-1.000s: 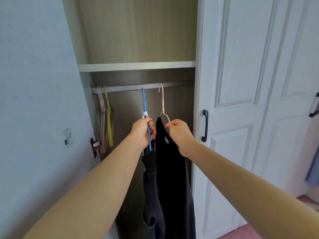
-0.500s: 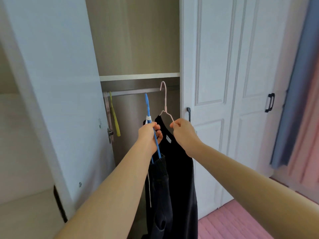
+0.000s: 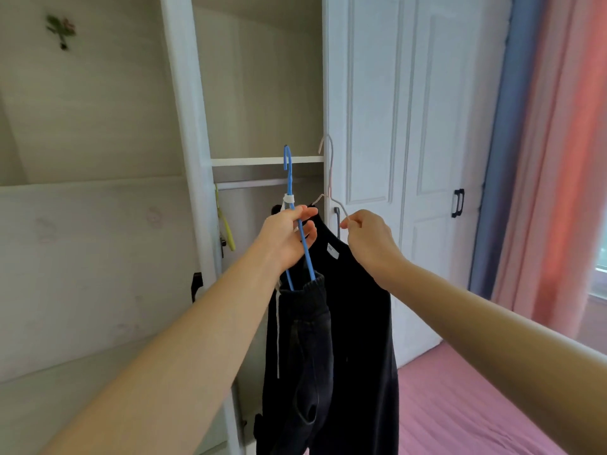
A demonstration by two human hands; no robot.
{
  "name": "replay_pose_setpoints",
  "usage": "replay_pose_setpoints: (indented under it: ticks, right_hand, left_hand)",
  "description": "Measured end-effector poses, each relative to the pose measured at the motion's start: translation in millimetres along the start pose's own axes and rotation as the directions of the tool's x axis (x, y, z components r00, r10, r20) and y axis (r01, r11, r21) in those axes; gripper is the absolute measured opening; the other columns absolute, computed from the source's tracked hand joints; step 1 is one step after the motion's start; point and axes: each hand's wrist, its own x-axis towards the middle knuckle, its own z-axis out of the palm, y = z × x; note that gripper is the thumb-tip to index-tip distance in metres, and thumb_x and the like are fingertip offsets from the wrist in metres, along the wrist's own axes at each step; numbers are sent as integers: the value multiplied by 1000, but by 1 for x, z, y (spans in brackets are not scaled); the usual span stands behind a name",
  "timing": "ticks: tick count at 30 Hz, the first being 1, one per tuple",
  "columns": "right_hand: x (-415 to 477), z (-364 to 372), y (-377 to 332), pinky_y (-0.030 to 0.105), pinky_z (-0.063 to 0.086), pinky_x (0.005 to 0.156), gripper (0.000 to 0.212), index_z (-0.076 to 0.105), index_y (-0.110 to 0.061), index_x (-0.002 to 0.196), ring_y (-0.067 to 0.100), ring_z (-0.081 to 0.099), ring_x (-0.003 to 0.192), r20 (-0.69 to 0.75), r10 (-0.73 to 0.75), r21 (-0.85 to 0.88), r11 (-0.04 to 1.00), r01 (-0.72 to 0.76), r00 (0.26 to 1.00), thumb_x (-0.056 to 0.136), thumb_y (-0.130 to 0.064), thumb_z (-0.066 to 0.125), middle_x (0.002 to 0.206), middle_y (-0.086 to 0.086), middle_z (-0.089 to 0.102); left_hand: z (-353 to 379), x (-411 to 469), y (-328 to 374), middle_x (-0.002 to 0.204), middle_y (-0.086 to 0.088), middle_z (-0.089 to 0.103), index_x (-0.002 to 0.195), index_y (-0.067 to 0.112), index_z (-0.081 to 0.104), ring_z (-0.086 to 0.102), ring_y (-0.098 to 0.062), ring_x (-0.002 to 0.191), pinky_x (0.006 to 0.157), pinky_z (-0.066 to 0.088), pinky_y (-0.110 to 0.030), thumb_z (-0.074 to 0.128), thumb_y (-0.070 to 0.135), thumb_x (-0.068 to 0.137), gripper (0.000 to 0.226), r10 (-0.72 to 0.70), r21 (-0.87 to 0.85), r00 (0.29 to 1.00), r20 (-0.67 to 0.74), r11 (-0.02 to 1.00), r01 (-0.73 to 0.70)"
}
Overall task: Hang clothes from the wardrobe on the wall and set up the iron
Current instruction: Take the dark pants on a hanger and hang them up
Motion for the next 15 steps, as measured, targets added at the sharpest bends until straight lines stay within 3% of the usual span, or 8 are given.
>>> replay_pose_setpoints:
  ticks: [5, 7, 10, 15]
  right_hand:
    - [-42, -31, -16, 17, 34, 49, 29, 57, -9, 113, 6, 47, 64, -17, 1, -3, 1000, -1, 1000, 100, -9, 32, 101, 4, 56]
    - [-54, -41, -18, 18, 32, 46, 30, 58, -11, 113, 8, 44, 56, -4, 18, 0, 1000, -18, 1000, 99, -8, 31, 90, 2, 54]
    - [-70, -53, -20, 22, 31, 45, 30, 58, -12, 110, 11, 39, 50, 29, 41, 17, 999, -42, 999, 98, -9, 31, 73, 1, 49]
    - [-98, -73, -13, 25, 34, 48, 30, 61, -12, 104, 13, 40, 51, 68, 22, 5, 1000, -23, 997, 96, -9, 32, 73, 3, 52]
  left_hand:
    - [10, -42, 11, 87, -4, 73, 114, 9, 53, 57, -12, 65, 67, 52, -26, 51, 13, 97, 18, -12, 55, 995, 96, 998, 7]
    - [14, -58, 13, 92, -3, 74, 124, 10, 51, 60, -12, 69, 69, 53, -26, 51, 14, 97, 27, -16, 97, 991, 134, 995, 3]
    - [18, -87, 14, 101, -4, 73, 114, 13, 50, 62, -16, 78, 71, 53, -28, 52, 14, 97, 18, -31, 141, 982, 188, 990, 5]
    - [24, -141, 5, 102, -4, 73, 120, 11, 58, 68, -19, 87, 77, 55, -32, 52, 12, 96, 24, -42, 254, 971, 234, 967, -20]
